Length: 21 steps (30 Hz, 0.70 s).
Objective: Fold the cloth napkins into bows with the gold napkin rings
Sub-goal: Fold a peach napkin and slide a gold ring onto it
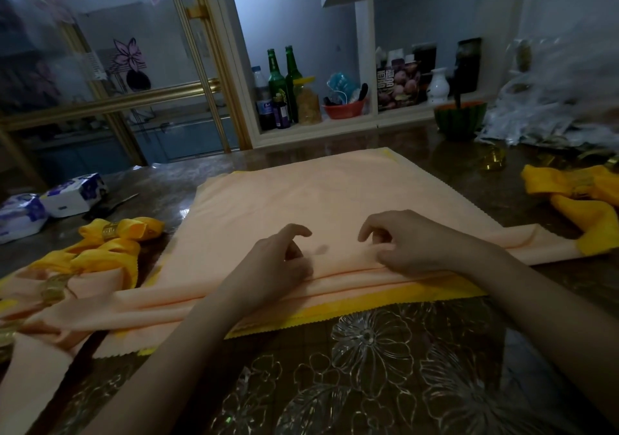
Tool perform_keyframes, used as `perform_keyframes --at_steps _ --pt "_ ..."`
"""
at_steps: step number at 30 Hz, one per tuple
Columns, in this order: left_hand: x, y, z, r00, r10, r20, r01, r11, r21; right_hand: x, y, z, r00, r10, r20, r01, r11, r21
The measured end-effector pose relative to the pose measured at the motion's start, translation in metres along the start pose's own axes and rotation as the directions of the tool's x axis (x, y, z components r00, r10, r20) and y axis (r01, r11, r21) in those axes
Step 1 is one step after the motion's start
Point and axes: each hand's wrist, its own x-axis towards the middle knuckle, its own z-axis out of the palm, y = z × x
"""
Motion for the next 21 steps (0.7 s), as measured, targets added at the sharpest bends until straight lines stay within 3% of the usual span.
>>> perform_keyframes --at_steps 4,11,17,21 --pt "-0.009 0.013 -0.001 0.995 0.097 0.017 -0.099 0.969 0.227 -0.003 -0.01 -0.002 0.999 -0.026 0.043 0.029 0.996 -0.084" --pt "-0.016 0.028 0.007 0.992 0.067 0.102 -0.09 0.968 0.233 -0.011 -0.016 -0.013 0.926 0.057 0.372 -0.009 0.991 -0.131" --pt "-0.018 0.031 0.003 0.985 0.063 0.162 -0.1 0.967 0.232 -0.011 -0.019 -0.01 0.963 0.005 0.27 0.037 0.988 -0.151" --pt "-0.017 0.03 0.005 0.99 0.123 0.061 -0.136 0.948 0.288 -0.008 -0.022 -0.002 0.988 -0.028 0.15 0.049 0.988 -0.144"
